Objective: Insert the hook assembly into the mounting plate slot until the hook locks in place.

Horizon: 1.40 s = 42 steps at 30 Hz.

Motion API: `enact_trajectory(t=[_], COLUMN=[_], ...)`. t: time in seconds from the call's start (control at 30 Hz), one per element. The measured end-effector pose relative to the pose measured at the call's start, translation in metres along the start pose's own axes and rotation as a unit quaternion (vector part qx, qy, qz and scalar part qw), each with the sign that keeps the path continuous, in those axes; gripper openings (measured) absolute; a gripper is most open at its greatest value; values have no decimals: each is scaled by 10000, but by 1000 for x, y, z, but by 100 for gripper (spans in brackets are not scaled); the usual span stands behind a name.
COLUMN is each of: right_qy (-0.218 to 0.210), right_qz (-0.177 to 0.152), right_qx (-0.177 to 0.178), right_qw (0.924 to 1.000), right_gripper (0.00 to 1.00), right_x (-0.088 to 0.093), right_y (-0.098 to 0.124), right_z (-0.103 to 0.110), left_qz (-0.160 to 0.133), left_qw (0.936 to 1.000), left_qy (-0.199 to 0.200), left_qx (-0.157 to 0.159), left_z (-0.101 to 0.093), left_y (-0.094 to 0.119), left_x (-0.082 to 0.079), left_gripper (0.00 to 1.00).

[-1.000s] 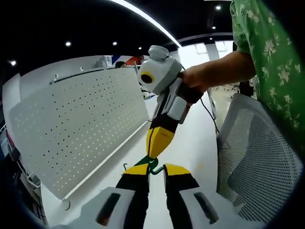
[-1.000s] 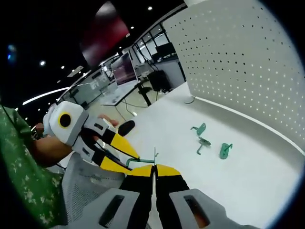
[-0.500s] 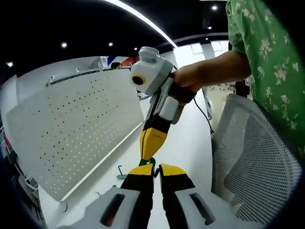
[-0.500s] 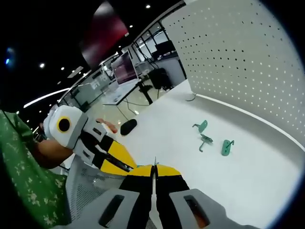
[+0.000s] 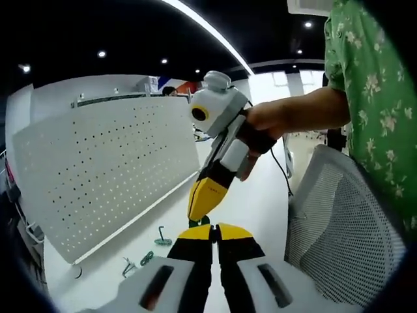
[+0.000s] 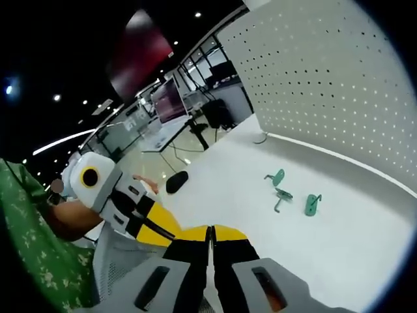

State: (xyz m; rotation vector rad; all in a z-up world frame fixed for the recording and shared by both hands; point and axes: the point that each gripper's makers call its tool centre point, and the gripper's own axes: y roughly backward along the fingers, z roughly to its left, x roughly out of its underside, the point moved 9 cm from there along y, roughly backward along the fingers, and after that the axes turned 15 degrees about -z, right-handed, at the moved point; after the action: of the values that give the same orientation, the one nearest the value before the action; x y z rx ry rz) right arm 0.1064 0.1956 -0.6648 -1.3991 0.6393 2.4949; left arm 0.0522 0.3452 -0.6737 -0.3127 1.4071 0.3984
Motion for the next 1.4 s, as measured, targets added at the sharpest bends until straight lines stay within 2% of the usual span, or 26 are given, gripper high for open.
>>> enact_trajectory(t=[0.23, 0.3, 0.33, 0.47, 0.6, 0.7, 0.87, 1.13, 1.2, 1.4], right_qy=[120, 180, 341, 446, 522, 458, 415, 573, 699, 602], right_qz=[-338, -415, -524, -508, -599, -755, -894, -966, -939, -944], right_qx=[13, 82, 175, 158, 161, 199, 178, 127, 143, 180], right_qw=[9994, 9989, 9979, 9976, 9967, 9959, 9950, 9936, 9930, 9935], right_gripper=[0, 3, 6, 9, 12, 11, 10, 1, 0, 0], right_x=[-8, -9, -10, -7, -7, -11, -16, -20, -20, -21], right_y=[-1, -1, 0, 1, 2, 0, -4, -9, -10, -8], right_z=[0, 0, -1, 2, 3, 2, 5, 8, 9, 9], left_qz=[-77, -106, -141, -312, -565, -862, -1195, -1236, -1214, -1227], left_qw=[9994, 9990, 9987, 9966, 9921, 9860, 9762, 9739, 9746, 9734], left_qy=[272, 331, 373, 539, 778, 1048, 1385, 1452, 1434, 1441], left_qx=[-197, -276, -314, -536, -804, -973, -1167, -1232, -1223, -1292], left_z=[3, 3, 4, 10, 16, 20, 25, 26, 25, 26], left_y=[3, 4, 4, 6, 8, 9, 11, 11, 10, 11], left_x=[4, 4, 3, 1, -4, -8, -12, -13, -13, -12], left_gripper=[1, 1, 1, 1, 1, 1, 1, 1, 2, 2])
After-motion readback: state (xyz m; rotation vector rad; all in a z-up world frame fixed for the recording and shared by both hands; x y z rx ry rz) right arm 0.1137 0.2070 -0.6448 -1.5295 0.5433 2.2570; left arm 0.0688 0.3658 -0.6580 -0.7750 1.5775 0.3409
